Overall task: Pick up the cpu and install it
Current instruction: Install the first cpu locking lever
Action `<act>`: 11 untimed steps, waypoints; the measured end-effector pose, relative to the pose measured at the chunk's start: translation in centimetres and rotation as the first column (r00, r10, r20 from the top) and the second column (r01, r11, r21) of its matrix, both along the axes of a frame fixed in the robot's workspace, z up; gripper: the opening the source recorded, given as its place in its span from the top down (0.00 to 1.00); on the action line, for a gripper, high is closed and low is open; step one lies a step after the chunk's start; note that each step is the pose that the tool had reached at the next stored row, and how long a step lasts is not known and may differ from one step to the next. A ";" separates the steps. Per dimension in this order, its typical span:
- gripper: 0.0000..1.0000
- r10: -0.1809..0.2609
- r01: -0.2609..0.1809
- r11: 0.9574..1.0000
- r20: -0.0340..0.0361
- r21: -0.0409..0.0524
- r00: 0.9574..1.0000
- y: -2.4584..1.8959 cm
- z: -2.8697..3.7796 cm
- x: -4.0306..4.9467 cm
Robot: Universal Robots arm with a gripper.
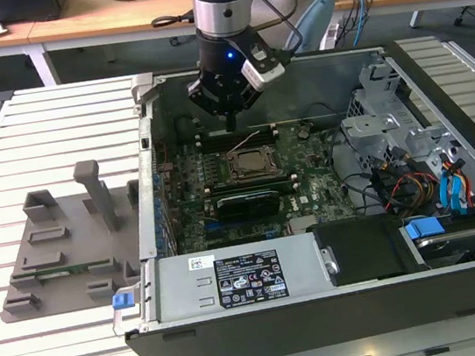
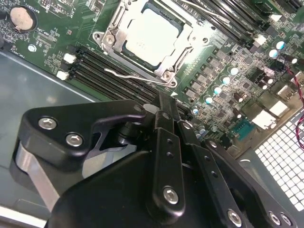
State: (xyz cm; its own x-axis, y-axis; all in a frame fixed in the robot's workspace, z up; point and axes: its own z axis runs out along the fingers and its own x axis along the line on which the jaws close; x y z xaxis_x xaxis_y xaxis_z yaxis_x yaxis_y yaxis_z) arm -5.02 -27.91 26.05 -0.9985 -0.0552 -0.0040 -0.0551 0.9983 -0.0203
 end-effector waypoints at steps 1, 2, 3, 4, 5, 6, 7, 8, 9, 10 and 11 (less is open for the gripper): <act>0.89 0.000 0.000 1.000 0.000 0.000 1.000 0.00 -0.01 0.01; 0.89 0.000 0.000 1.000 0.000 0.000 1.000 0.01 -0.05 0.01; 0.89 0.000 0.000 1.000 0.000 0.000 1.000 0.00 -0.10 0.01; 0.89 0.000 0.000 1.000 0.000 0.000 1.000 0.00 -0.15 0.01; 0.89 0.000 0.000 1.000 0.000 0.000 1.000 0.00 -0.33 0.01; 0.89 0.000 0.000 1.000 0.000 0.000 1.000 0.00 -0.46 0.01; 0.89 0.000 0.000 1.000 0.000 0.000 1.000 0.00 -0.63 0.01; 0.89 0.000 0.000 1.000 0.000 0.000 1.000 0.00 -0.89 0.01; 0.89 0.000 0.000 1.000 0.000 0.000 1.000 0.00 -1.09 0.01; 0.89 0.000 0.000 1.000 0.000 0.000 1.000 0.00 -1.25 0.01; 0.89 0.000 0.000 1.000 0.000 0.000 1.000 0.00 -1.47 0.01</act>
